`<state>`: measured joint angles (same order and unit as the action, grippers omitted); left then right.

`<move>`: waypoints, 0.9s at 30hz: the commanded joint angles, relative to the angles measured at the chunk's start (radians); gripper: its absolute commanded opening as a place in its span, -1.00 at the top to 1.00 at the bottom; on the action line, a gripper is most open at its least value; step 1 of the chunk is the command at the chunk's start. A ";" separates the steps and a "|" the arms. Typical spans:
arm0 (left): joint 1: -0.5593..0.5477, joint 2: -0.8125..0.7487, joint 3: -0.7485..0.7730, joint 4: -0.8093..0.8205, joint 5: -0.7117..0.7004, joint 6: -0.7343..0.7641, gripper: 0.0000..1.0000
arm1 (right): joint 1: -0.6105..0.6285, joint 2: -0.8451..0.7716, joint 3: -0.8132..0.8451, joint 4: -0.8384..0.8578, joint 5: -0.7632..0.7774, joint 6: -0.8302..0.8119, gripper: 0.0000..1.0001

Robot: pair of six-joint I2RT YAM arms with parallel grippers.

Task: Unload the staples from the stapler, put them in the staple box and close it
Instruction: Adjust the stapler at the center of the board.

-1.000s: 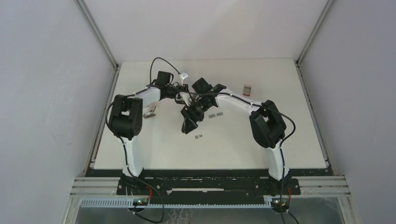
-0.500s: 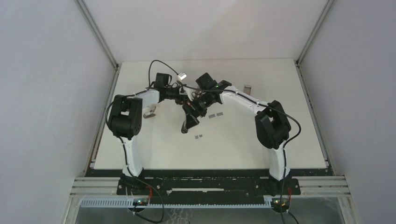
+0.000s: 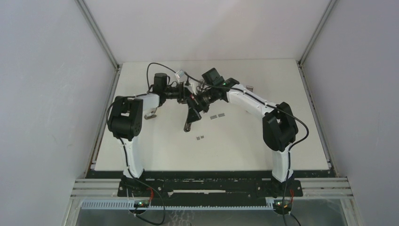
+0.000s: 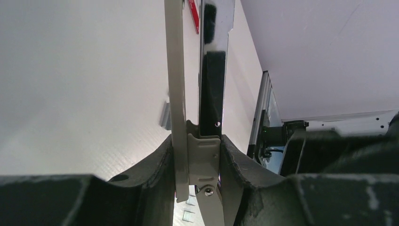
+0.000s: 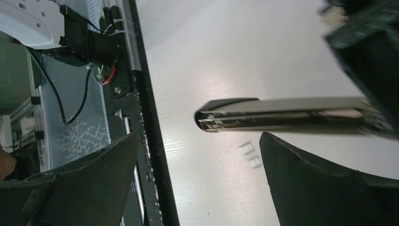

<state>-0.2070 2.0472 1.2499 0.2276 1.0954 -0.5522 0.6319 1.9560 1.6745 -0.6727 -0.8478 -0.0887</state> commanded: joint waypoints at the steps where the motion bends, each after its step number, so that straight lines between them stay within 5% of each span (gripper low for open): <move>1: 0.002 -0.085 -0.023 0.124 0.070 -0.090 1.00 | 0.055 0.052 0.029 0.045 -0.001 0.043 -1.00; 15: 0.008 -0.028 -0.036 0.143 -0.007 -0.169 0.87 | -0.003 0.027 0.058 0.010 0.027 0.044 -1.00; 27: 0.015 0.000 -0.038 0.133 0.073 -0.082 0.89 | -0.267 0.022 0.032 0.110 -0.124 0.191 -1.00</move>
<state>-0.1947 2.0762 1.2228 0.3084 1.0733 -0.6712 0.4313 2.0140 1.6894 -0.6186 -0.8604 0.0330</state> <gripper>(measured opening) 0.384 0.997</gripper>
